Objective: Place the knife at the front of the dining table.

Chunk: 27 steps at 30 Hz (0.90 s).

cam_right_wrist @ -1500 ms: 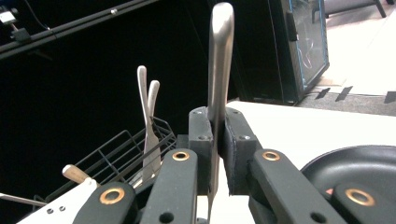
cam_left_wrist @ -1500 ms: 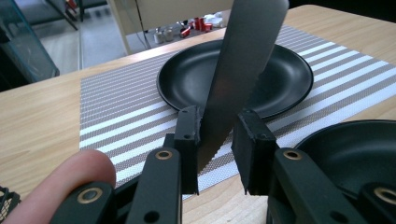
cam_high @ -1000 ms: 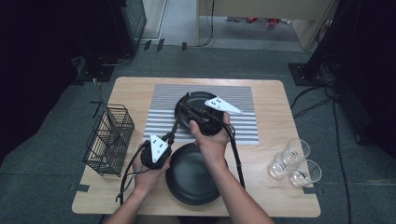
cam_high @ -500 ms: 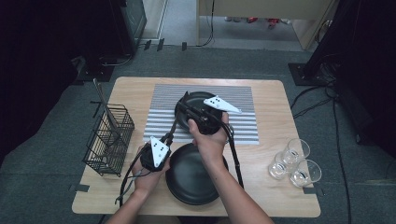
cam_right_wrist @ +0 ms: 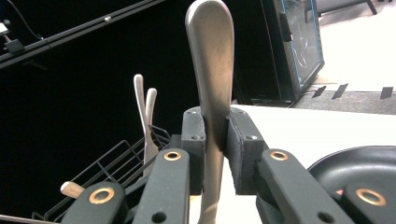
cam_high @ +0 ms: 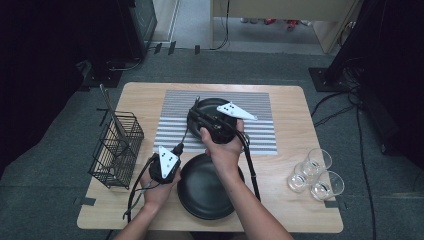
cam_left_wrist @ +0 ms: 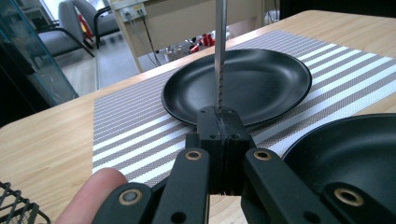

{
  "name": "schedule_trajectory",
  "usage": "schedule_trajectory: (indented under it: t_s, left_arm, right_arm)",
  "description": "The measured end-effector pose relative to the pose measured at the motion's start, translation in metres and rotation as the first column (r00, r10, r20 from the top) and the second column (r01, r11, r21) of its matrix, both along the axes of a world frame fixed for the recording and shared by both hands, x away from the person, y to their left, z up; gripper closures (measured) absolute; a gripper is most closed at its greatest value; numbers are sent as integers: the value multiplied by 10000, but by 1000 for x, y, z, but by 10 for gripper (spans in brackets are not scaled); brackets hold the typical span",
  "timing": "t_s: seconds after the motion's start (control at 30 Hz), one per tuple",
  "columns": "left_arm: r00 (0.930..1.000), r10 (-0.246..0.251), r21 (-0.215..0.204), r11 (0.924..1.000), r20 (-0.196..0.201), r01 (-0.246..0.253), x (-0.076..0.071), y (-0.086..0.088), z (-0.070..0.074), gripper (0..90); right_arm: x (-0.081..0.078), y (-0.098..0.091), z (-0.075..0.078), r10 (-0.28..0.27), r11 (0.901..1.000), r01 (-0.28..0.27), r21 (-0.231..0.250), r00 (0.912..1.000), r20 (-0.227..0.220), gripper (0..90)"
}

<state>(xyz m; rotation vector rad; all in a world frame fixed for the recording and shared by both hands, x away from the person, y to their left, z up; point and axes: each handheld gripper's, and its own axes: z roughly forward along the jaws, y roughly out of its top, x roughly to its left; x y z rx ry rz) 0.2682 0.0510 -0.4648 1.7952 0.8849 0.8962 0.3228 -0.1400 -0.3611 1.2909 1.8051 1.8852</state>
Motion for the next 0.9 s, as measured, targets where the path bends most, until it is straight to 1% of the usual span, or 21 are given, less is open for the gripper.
schedule_trajectory:
  t_s: [0.07, 0.17, 0.37, 0.43, 0.53, 0.67, 0.8, 0.9]
  left_arm:
    - [10000, -62, -106, 9999, -54, 61, 0, 0, 0, 900]
    - [9999, -99, -159, 9998, -83, 98, -1, 0, 0, 900]
    - [9985, -385, -484, 9982, -381, 367, 0, 2, 1, 900]
    - [9984, -384, -477, 9982, -418, 364, 0, 2, 1, 900]
    - [9982, -339, -575, 9979, -503, 310, 1, 3, 0, 900]
    - [9969, -219, -762, 9970, -759, 161, 4, 5, 0, 900]
    - [9962, -96, -863, 9963, -863, 21, 5, 7, 0, 900]
    - [9946, -138, -1028, 9947, -1030, 32, 7, 8, 1, 900]
  right_arm:
    - [0, 0, 0, 15, 10000, -15, -9, 10000, 26, 790]
    - [0, -1, 0, 4, 10000, -3, -79, 10000, 72, 785]
    - [0, -2, 0, 24, 9999, -22, -122, 9999, 124, 765]
    - [0, -3, 1, -6, 9999, 8, -103, 9999, 160, 744]
    - [-1, -4, 2, 3, 9999, 0, -112, 9997, 248, 725]
    - [-3, -4, 4, 27, 9998, -20, -185, 9992, 403, 685]
    - [-4, -5, 5, 30, 9994, -12, -358, 9987, 515, 645]
    - [-5, -7, 4, 10, 9987, 18, -514, 9985, 552, 627]
